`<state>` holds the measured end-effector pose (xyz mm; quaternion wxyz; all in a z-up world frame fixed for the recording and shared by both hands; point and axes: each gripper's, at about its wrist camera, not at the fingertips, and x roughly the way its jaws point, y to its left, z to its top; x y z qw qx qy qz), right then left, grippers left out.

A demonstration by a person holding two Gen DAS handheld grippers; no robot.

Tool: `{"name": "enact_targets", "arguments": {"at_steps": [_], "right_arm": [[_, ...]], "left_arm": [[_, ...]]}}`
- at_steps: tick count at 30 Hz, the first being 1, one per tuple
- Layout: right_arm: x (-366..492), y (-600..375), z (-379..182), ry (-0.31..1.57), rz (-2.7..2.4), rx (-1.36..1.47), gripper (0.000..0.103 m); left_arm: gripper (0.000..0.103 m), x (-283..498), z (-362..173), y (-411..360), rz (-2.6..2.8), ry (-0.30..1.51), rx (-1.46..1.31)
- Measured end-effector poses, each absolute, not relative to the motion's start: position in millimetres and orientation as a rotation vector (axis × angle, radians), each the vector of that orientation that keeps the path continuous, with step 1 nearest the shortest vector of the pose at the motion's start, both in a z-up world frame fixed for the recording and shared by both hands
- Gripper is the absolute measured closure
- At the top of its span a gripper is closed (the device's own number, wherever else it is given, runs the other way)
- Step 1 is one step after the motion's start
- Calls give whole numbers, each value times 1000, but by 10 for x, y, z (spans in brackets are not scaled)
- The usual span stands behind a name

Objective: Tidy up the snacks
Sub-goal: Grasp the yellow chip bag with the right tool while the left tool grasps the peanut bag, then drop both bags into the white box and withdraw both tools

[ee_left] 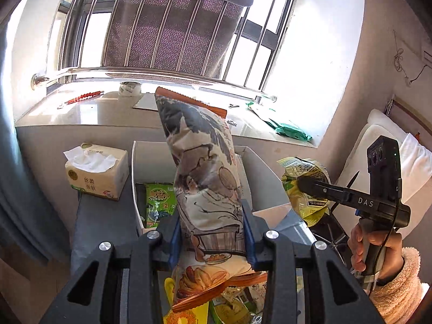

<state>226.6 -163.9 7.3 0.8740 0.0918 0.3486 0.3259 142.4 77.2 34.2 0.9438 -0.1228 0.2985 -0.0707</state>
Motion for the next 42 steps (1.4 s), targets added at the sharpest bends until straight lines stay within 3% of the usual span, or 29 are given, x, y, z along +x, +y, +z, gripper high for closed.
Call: {"name": "enact_targets", "arguments": {"at_steps": [8, 9, 10, 11, 27, 42], "right_arm": [[3039, -1194, -9, 805, 622, 92, 50], [3082, -1178, -23, 812, 602, 79, 34], [3126, -1169, -44, 830, 576, 72, 4], [3151, -1183, -65, 848, 561, 72, 0], [2752, -1353, -51, 783, 563, 19, 0], [1337, -1885, -239, 671, 714, 25, 0]], "left_arm": [[58, 2344, 102, 827, -61, 714, -193], [47, 2379, 85, 833, -30, 718, -177], [33, 2408, 63, 847, -8, 735, -169], [0, 2420, 49, 865, 10, 747, -171], [0, 1916, 141, 797, 16, 686, -160], [0, 568, 22, 518, -33, 599, -129]]}}
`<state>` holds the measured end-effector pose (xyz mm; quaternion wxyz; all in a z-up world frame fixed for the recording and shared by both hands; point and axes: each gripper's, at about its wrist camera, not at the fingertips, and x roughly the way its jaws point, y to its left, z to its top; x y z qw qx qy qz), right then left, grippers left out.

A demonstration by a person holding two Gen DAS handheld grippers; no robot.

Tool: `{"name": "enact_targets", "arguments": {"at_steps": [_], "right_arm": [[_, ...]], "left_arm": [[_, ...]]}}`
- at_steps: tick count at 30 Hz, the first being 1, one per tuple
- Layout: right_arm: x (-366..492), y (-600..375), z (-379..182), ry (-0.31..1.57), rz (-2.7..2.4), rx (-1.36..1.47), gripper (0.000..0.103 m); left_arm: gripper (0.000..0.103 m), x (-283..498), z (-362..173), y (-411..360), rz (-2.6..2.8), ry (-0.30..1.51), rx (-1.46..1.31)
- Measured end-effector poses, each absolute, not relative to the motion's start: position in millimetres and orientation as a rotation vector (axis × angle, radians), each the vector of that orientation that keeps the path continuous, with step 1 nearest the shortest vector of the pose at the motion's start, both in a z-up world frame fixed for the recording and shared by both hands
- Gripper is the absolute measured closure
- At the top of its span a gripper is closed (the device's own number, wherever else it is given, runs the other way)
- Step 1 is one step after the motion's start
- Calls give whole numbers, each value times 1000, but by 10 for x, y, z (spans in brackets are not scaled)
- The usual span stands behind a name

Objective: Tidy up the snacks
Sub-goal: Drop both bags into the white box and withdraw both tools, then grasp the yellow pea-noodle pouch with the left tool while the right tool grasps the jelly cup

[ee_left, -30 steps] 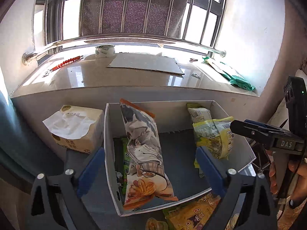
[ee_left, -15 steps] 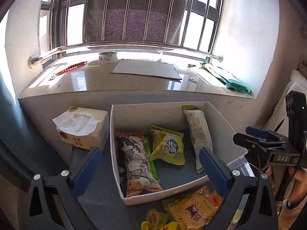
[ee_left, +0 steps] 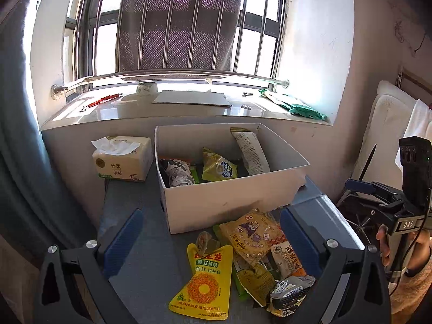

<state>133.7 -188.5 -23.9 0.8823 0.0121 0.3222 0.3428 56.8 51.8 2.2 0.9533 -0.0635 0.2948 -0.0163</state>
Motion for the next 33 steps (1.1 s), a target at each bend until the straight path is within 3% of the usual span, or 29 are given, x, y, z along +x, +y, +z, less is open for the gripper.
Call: {"name": "enact_targets", "arguments": {"at_steps": [15, 33], "right_arm": [[532, -2515, -1295, 857, 574, 140, 0], [1150, -2070, -1464, 858, 524, -124, 0]], "left_arm": [[0, -214, -688, 432, -15, 662, -255], [0, -262, -933, 557, 18, 712, -259]]}}
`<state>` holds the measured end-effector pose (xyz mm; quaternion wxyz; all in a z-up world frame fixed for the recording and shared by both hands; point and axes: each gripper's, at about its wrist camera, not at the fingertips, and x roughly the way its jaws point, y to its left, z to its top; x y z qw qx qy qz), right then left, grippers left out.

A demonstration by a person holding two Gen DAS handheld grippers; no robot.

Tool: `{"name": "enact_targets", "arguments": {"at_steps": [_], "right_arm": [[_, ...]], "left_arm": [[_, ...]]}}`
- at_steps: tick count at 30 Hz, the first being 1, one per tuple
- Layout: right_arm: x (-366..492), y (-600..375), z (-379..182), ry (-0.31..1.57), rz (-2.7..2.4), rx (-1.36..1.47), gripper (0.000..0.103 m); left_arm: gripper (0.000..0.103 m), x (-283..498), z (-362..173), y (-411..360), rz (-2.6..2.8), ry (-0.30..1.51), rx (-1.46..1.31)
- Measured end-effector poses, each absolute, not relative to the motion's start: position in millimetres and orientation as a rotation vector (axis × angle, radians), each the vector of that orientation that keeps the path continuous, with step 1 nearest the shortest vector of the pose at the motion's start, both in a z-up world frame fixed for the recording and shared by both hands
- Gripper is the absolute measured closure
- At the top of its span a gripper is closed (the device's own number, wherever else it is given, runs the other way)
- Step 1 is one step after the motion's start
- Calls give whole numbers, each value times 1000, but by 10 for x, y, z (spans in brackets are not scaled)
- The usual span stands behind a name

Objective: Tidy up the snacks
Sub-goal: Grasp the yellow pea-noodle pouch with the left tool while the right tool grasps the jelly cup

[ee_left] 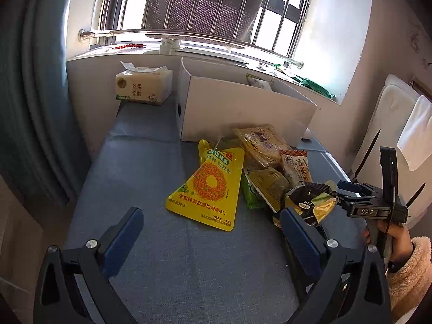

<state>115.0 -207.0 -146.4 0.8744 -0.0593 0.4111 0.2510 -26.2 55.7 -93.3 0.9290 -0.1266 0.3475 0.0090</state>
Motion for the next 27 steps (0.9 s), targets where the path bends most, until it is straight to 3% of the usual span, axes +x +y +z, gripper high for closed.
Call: {"name": "enact_targets", "arguments": {"at_steps": [2, 3, 4, 12, 25, 27], "right_arm": [[1186, -2047, -1492, 863, 525, -137, 20], [1210, -2048, -1516, 881, 524, -133, 60], [1213, -2059, -1501, 867, 505, -138, 66], [1118, -2218, -1384, 870, 523, -68, 68], [767, -2413, -1195, 826, 551, 21, 68], [768, -2417, -1195, 832, 557, 30, 68]], "left_arm": [[0, -257, -963, 580, 21, 720, -263], [0, -254, -980, 590, 25, 726, -264], [0, -250, -996, 597, 29, 731, -265], [0, -109, -1110, 577, 6, 779, -230], [0, 805, -1381, 378, -25, 933, 51], [7, 889, -1413, 360, -15, 941, 86]]}}
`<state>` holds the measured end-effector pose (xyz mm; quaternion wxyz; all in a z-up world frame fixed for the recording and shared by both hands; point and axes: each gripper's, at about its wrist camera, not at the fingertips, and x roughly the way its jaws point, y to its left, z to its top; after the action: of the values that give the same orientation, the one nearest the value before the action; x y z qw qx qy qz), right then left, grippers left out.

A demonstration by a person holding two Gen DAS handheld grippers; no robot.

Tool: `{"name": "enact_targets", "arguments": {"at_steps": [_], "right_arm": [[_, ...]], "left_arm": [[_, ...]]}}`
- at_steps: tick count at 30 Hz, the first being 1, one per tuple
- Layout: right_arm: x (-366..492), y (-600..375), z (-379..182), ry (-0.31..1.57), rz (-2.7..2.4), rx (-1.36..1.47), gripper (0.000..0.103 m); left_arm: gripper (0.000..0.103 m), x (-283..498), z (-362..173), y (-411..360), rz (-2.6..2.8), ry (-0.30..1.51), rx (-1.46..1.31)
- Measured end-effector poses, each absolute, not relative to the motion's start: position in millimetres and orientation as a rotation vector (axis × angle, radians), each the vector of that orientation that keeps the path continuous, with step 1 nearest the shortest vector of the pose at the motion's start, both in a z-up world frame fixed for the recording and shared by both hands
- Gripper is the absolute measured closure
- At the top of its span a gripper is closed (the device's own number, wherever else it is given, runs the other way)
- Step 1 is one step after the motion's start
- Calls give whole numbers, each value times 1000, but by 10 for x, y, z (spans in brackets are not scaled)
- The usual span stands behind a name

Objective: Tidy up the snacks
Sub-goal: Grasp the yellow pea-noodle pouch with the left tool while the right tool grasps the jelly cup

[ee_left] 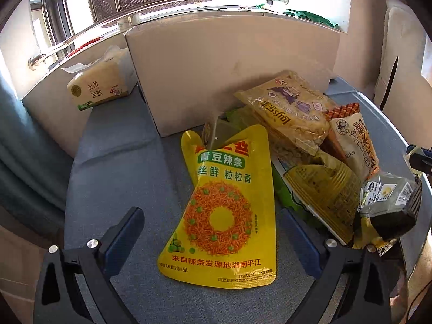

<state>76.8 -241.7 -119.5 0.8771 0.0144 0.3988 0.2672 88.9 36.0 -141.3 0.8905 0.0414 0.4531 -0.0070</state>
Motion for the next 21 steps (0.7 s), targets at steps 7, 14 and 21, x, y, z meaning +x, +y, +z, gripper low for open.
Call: {"name": "enact_targets", "arguments": {"at_steps": [7, 14, 21], "right_arm": [[792, -2374, -1214, 833, 579, 36, 68], [817, -2296, -1118, 813, 614, 41, 68], [1116, -2092, -754, 765, 683, 68, 68]], "left_arm": [[59, 876, -1341, 574, -63, 914, -34], [64, 553, -1005, 872, -76, 780, -181], [64, 549, -295, 925, -111, 597, -220]]}}
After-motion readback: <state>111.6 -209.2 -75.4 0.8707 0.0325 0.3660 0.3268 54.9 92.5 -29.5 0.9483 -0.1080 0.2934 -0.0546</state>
